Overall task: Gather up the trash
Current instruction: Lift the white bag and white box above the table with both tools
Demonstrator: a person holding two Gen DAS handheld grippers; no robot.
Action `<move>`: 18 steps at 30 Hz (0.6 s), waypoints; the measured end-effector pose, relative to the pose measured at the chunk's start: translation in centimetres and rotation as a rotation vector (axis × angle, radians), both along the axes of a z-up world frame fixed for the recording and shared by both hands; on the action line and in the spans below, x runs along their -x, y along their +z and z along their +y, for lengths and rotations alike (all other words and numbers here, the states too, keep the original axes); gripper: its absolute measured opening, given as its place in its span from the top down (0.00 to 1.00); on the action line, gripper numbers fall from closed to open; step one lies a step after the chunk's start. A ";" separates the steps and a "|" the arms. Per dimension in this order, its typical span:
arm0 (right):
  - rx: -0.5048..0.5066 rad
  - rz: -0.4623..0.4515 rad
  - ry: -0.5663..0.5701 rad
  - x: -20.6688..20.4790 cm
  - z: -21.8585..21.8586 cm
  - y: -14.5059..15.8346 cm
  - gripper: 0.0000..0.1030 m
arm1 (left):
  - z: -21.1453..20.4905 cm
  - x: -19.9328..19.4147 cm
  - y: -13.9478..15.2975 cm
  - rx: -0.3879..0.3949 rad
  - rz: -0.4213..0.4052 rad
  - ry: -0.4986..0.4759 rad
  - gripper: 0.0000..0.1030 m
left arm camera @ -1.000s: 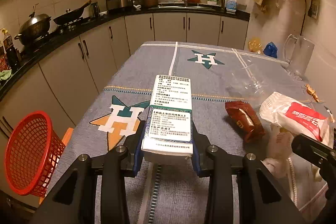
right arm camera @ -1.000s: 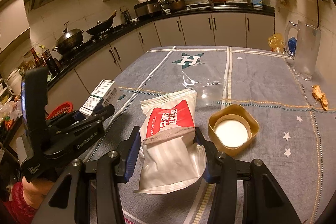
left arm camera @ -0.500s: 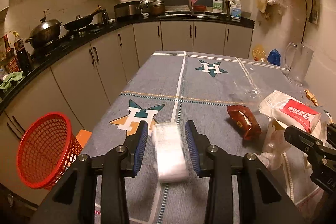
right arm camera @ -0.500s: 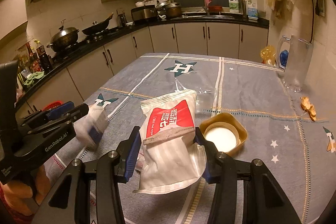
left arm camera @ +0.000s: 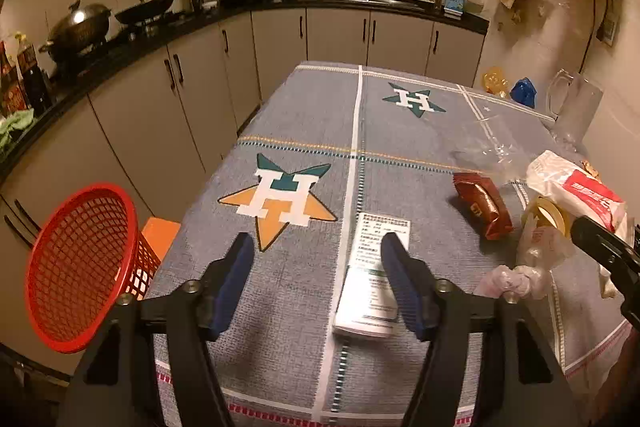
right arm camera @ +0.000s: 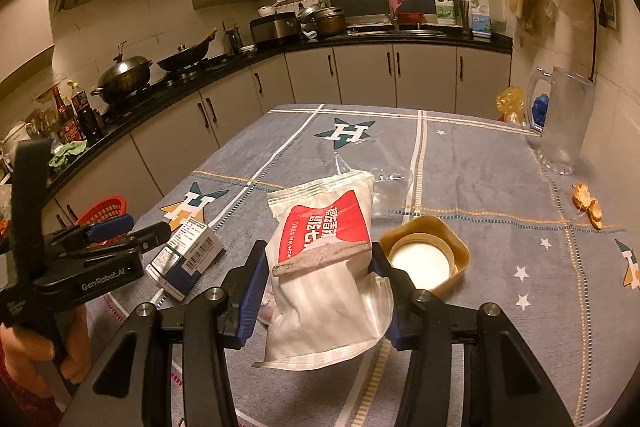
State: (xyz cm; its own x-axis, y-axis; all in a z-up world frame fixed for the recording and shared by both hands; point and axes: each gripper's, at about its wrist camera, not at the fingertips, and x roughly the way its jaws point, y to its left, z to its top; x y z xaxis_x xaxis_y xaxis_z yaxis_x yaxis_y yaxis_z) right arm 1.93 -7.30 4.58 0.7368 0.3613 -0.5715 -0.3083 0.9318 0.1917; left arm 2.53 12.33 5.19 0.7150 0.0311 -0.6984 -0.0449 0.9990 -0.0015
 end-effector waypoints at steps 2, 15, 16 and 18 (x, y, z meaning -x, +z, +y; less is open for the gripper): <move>-0.002 0.000 0.003 0.0 0.0 0.0 0.49 | 0.0 -0.5 -0.5 0.012 0.028 -0.014 0.35; -0.011 0.013 0.005 -0.1 -0.1 -0.2 0.49 | -2.5 -0.3 -1.1 -0.032 0.049 -0.108 0.32; -0.012 0.013 0.005 -0.1 -0.1 -0.2 0.49 | -2.6 -0.5 -1.4 -0.045 0.059 -0.105 0.32; -0.014 0.015 0.007 0.0 -0.1 -0.2 0.49 | -2.9 -0.7 -2.0 -0.062 0.074 -0.107 0.45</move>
